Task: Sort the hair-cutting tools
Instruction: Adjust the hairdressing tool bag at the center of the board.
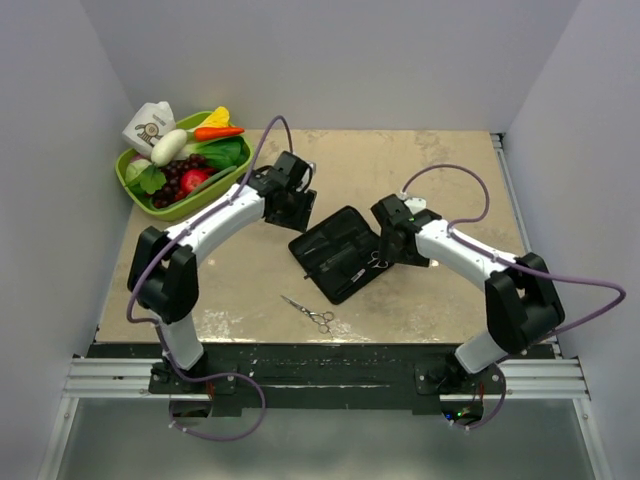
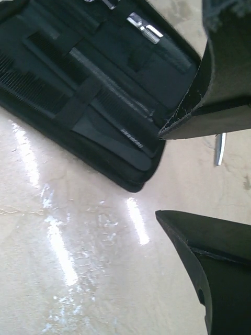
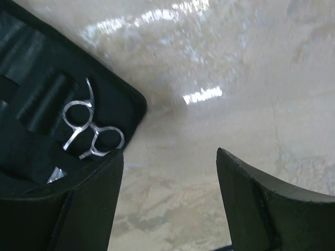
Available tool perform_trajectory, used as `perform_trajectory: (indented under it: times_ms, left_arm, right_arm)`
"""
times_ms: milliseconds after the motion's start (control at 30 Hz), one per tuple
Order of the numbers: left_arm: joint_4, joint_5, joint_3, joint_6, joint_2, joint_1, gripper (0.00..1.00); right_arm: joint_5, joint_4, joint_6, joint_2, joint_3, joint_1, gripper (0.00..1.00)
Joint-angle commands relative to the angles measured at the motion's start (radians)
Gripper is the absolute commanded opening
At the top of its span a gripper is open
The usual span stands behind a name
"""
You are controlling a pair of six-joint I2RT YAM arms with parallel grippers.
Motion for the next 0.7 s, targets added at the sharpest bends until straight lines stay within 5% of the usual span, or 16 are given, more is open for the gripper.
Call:
perform_trajectory:
  times_ms: [0,300,667]
  left_arm:
    - [0.050,-0.042,0.089,-0.013,0.129,0.024,0.61]
    - [0.045,-0.113,0.168,-0.046,0.336,0.079,0.60]
    - [0.053,-0.108,0.140,-0.028,0.343,0.077,0.60]
  right_arm:
    - [-0.031,-0.062,0.077,-0.113,-0.053,0.000,0.74]
    - [-0.086,-0.059,0.118,-0.159,-0.161,0.000,0.75]
    - [-0.118,0.031,0.129,-0.070,-0.225,0.002,0.75]
